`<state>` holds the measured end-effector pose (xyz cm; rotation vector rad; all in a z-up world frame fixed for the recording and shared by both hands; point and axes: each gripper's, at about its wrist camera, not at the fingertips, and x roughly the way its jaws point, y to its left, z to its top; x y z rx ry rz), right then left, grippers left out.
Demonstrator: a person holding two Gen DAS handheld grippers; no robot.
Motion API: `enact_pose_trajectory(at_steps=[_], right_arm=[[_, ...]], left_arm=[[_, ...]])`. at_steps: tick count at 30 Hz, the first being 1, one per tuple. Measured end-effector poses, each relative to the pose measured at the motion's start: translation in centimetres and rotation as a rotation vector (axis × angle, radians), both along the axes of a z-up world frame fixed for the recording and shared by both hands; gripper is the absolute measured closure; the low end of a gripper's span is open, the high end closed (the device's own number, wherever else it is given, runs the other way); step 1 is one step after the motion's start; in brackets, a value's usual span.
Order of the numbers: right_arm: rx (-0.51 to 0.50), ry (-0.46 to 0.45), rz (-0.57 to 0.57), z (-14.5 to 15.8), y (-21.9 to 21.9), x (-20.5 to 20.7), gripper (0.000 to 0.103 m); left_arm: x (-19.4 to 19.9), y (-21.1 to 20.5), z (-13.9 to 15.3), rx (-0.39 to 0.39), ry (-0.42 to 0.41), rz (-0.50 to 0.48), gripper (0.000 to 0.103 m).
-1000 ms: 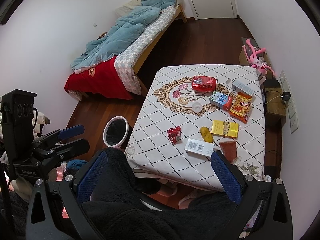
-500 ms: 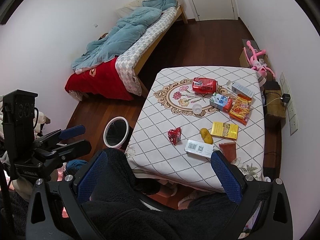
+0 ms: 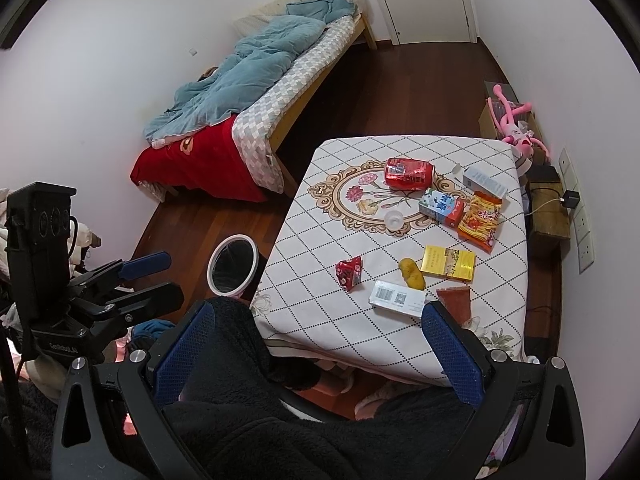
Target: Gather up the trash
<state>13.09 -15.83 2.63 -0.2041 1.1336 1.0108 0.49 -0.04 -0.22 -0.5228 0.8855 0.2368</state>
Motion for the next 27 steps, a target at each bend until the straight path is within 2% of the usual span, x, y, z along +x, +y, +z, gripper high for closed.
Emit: enact_pose_trajectory(at_steps=[14, 17, 20, 23, 24, 27], right_arm=[[0.003, -0.001, 0.002, 0.1, 0.0, -0.2, 0.000], [0.012, 0.000, -0.008, 0.6, 0.0, 0.0, 0.000], [-0.002, -0.003, -0.033, 0.3, 0.0, 0.4, 0.000], [-0.062, -0.037, -0.052, -2.1, 0.6, 0.9, 0.000], [-0.102, -0.057, -0.058, -3.5, 1.2, 1.4, 0.000], [-0.201, -0.088, -0.059, -8.6, 2.7, 2.2, 0.000]], left_arm=[[-0.1, -0.2, 0.3, 0.012, 0.001, -0.004, 0.000], [0.3, -0.2, -0.2, 0.048, 0.032, 0.022, 0.000], [1.3, 0.3, -2.5, 0.197, 0.100, 0.106, 0.000], [2.6, 1.5, -6.9, 0.316, 0.196, 0.180, 0.000], [2.9, 2.0, -8.4, 0.324, 0.228, 0.195, 0.000], [3.6, 3.9, -14.0, 0.286, 0.324, 0.222, 0.000]])
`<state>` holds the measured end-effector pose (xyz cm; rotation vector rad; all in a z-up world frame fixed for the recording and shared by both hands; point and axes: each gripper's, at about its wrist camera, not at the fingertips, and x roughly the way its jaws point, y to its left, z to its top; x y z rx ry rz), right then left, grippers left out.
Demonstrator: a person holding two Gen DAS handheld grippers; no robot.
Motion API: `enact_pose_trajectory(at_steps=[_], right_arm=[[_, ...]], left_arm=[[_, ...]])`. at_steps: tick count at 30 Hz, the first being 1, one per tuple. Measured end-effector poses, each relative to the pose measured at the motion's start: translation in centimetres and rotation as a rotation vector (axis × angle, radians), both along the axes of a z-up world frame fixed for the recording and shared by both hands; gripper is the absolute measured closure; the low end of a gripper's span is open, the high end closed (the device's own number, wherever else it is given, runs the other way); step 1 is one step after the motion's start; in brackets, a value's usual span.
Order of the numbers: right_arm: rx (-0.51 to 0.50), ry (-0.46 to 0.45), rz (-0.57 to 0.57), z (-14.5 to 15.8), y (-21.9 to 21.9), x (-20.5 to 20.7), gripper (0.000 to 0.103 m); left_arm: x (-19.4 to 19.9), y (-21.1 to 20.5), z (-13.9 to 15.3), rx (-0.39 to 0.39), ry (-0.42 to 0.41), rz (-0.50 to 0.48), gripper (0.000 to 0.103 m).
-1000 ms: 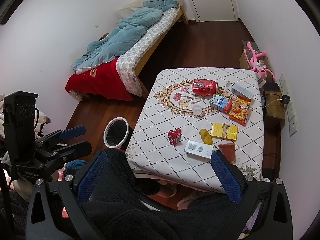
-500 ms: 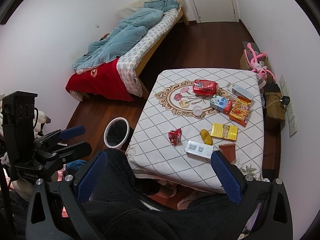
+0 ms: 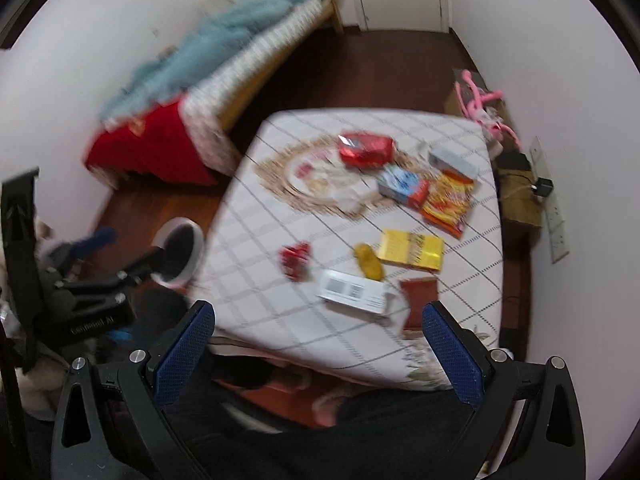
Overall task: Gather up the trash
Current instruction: 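Grasp the red wrapper with the left tool while the right tool grasps the white barcode box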
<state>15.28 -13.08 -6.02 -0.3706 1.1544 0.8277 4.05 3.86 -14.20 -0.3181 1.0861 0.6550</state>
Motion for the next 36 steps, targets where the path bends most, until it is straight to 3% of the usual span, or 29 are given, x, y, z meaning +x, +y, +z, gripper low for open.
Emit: enact_pose_trajectory(at_steps=[8, 11, 16, 17, 18, 19, 22, 25, 29, 32, 36], right_arm=[[-0.314, 0.007, 0.121, -16.2, 6.3, 2.8, 0.001], [-0.405, -0.036, 0.211, -19.9, 8.1, 2.5, 0.005], [-0.535, -0.081, 0.339, -23.6, 10.4, 2.6, 0.006], [-0.546, -0.082, 0.347, -24.1, 10.6, 2.6, 0.008], [-0.551, -0.066, 0.349, -24.6, 10.7, 2.8, 0.018], [-0.544, -0.046, 0.346, -24.8, 10.6, 2.8, 0.030], [-0.502, -0.008, 0.284, -24.7, 9.9, 3.1, 0.035], [-0.426, 0.072, 0.122, -24.0, 8.0, 4.0, 0.038], [-0.300, 0.164, -0.147, -23.5, 4.1, 4.8, 0.040], [-0.229, 0.165, -0.286, -23.4, 1.6, 4.9, 0.039], [-0.164, 0.217, -0.316, -23.3, 0.8, 5.3, 0.038]], left_arm=[[1.2, 1.5, -10.8, -0.050, 0.160, 0.031, 0.000], [1.3, 1.5, -12.9, -0.066, 0.177, 0.035, 0.000], [1.4, 1.4, -14.9, -0.097, 0.173, 0.035, 0.000], [1.4, 1.4, -15.1, -0.099, 0.171, 0.031, 0.000], [1.5, 1.4, -15.3, -0.101, 0.171, 0.025, 0.000], [1.5, 1.5, -15.4, -0.103, 0.170, 0.023, 0.000], [1.5, 1.9, -15.7, -0.123, 0.166, 0.020, 0.000], [1.8, 2.7, -15.7, -0.154, 0.143, 0.022, 0.000], [2.9, 3.5, -15.4, -0.163, 0.110, 0.020, 0.000], [3.7, 3.8, -15.2, -0.158, 0.101, 0.003, 0.000], [4.6, 3.8, -14.9, -0.162, 0.085, -0.016, 0.000]])
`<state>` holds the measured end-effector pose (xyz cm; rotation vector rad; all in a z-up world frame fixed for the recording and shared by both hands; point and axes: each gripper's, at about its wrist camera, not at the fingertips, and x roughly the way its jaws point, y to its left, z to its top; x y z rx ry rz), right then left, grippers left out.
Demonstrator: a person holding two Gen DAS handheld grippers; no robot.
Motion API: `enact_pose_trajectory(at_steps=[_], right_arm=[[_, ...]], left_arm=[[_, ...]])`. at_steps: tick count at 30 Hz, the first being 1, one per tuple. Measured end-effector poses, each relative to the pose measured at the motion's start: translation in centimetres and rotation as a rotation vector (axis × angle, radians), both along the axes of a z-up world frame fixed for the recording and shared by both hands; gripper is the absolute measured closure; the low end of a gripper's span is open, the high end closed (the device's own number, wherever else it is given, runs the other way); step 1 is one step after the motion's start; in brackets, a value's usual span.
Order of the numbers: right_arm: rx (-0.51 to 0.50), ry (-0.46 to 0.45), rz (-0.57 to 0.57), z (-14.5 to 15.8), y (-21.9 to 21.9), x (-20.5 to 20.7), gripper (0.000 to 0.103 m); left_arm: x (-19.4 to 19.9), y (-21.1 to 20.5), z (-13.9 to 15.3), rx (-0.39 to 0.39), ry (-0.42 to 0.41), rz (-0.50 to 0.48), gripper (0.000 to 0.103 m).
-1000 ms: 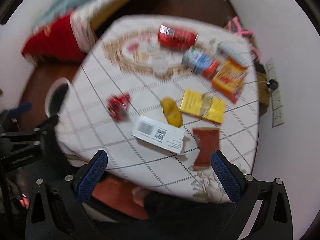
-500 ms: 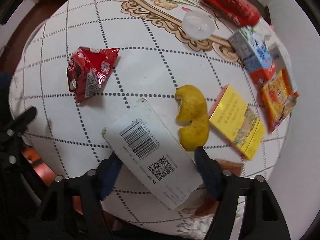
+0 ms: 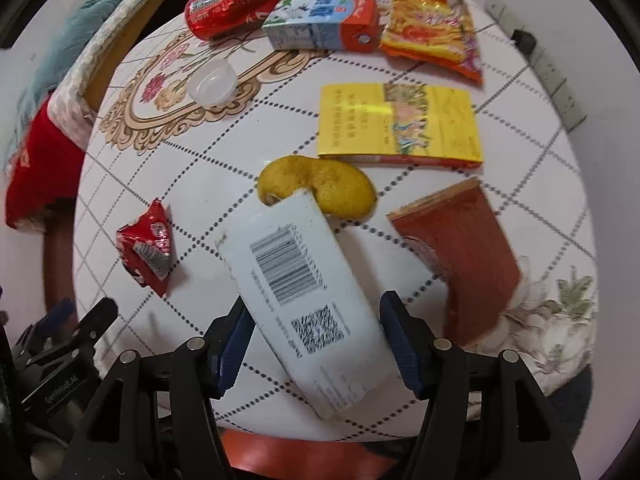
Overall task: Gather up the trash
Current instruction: 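Grasp the red wrapper with the left tool while the right tool grasps the white barcode box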
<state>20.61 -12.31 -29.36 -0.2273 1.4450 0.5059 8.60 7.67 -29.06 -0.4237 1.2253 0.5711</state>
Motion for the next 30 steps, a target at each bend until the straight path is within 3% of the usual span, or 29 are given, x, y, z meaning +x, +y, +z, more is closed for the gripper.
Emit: enact_pose_trajectory(at_steps=[4, 7, 13, 18, 20, 30], right_arm=[[-0.023, -0.047, 0.057, -0.2, 0.6, 0.1, 0.043], [-0.009, -0.068, -0.023, 0.0, -0.1, 0.4, 0.043], [0.048, -0.027, -0.132, 0.1, -2.2, 1.8, 0.043], [0.056, -0.012, -0.151, 0.1, -3.5, 1.8, 0.042], [0.056, -0.018, -0.145, -0.1, -3.2, 1.7, 0.042], [0.030, -0.059, -0.099, -0.1, -2.4, 0.8, 0.045]], left_arm=[[0.7, -0.5, 0.5, -0.017, -0.024, -0.041, 0.000], [2.0, -1.2, 0.5, -0.030, -0.040, -0.090, 0.001], [5.0, -2.4, -0.3, -0.064, -0.062, -0.175, 0.003], [6.8, -3.0, -1.4, -0.050, -0.035, -0.214, 0.035], [6.8, -3.2, -1.7, -0.041, -0.025, -0.213, 0.060], [5.5, -3.4, -0.9, -0.006, -0.041, -0.190, 0.070]])
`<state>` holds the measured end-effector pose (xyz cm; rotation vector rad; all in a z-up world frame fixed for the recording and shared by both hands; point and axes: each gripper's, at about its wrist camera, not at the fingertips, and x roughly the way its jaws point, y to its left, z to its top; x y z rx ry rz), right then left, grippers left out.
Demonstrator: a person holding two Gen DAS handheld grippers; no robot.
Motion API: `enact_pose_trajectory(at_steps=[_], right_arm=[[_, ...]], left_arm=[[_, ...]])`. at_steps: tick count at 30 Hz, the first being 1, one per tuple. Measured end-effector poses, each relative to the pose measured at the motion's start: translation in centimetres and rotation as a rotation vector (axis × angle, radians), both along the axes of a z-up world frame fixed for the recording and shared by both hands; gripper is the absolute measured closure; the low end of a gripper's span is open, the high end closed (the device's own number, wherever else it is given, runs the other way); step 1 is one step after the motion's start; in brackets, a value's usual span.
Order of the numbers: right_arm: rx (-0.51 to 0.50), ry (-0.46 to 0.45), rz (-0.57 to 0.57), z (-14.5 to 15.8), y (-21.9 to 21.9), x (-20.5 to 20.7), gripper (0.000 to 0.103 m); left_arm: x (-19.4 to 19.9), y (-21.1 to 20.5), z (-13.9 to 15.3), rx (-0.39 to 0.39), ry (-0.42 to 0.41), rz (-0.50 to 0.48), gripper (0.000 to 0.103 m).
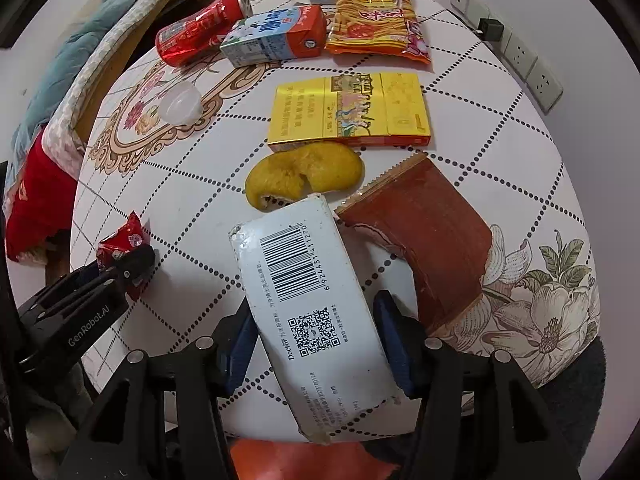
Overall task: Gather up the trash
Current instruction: 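Carry both items over the white bin and open both tools to drop them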
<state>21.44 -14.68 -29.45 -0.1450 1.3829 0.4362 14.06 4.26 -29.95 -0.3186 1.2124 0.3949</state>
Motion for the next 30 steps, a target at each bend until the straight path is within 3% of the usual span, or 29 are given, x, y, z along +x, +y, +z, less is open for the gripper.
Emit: enact_pose_trajectory(at_steps=[8, 17, 24, 30], right_arm=[[0.052, -0.036, 0.023, 2.1, -0.4, -1.0, 0.046], [0.179, -0.070, 0.078, 7.4, 1.6, -2.3, 0.046], [0.300, -0.092, 0.230, 13.0, 8.7, -4.7, 0.046], [0.370, -0.049, 0.427, 15.4, 19.1, -8.7, 0.046]], left_arm=[[-2.1, 0.1, 3.7, 0.036, -0.061, 0.023, 0.071], [-5.8, 3.1, 11.9, 0.133, -0.201, 0.095, 0.071], [-10.4, 8.9, 17.5, 0.210, -0.261, 0.206, 0.071], [-16.9, 15.9, 18.4, 0.261, -0.228, 0.352, 0.071]])
